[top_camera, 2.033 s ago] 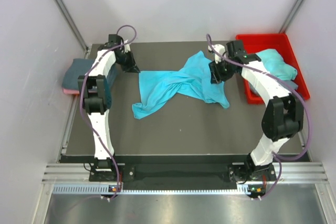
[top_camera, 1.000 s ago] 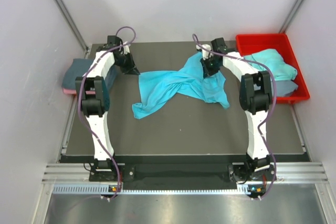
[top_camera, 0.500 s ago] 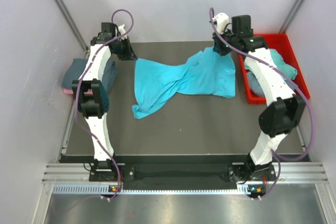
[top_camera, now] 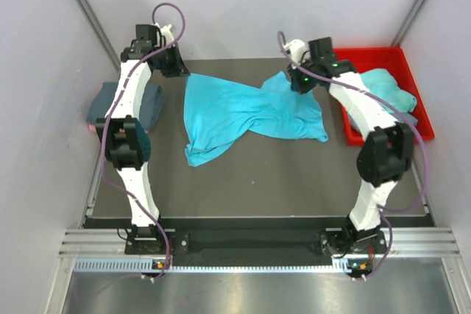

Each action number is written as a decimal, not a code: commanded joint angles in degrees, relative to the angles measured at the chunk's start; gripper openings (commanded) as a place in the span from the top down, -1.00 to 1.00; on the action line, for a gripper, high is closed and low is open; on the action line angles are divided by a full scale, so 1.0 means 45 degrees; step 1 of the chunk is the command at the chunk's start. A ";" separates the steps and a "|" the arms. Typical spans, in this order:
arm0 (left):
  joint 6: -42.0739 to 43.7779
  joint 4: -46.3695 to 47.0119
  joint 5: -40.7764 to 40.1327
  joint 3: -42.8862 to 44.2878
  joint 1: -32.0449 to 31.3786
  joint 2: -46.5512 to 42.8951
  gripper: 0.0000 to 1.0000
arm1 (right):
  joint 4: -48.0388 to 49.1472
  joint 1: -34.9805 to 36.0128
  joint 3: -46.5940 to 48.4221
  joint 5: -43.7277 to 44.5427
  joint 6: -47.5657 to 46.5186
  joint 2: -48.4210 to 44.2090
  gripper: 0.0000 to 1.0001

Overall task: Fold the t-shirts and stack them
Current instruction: Flatten the tshirt out

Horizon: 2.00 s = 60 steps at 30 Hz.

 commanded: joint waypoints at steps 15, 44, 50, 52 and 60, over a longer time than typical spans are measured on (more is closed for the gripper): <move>0.0245 0.0094 0.0146 -0.0748 0.0007 -0.0355 1.00 | 0.0451 0.1624 0.5055 -0.0575 0.0855 0.5881 0.11; 0.0381 0.0055 -0.0224 -0.0942 -0.0032 0.0095 1.00 | -0.0585 -0.0388 0.2106 -0.4168 -0.0494 0.4431 0.19; 0.0635 -0.0003 -0.0577 -0.1002 -0.0247 0.0095 1.00 | -0.0467 -0.0642 0.2224 -0.4657 -0.0104 0.4783 0.21; 0.0655 -0.0042 -0.0636 -0.1001 -0.0325 0.0114 1.00 | -0.0448 -0.0623 0.2224 -0.4696 -0.0084 0.4881 0.22; 0.0714 -0.0062 -0.0753 -0.0962 -0.0384 0.0134 1.00 | -0.0370 -0.0623 0.2204 -0.4794 0.0033 0.5174 0.24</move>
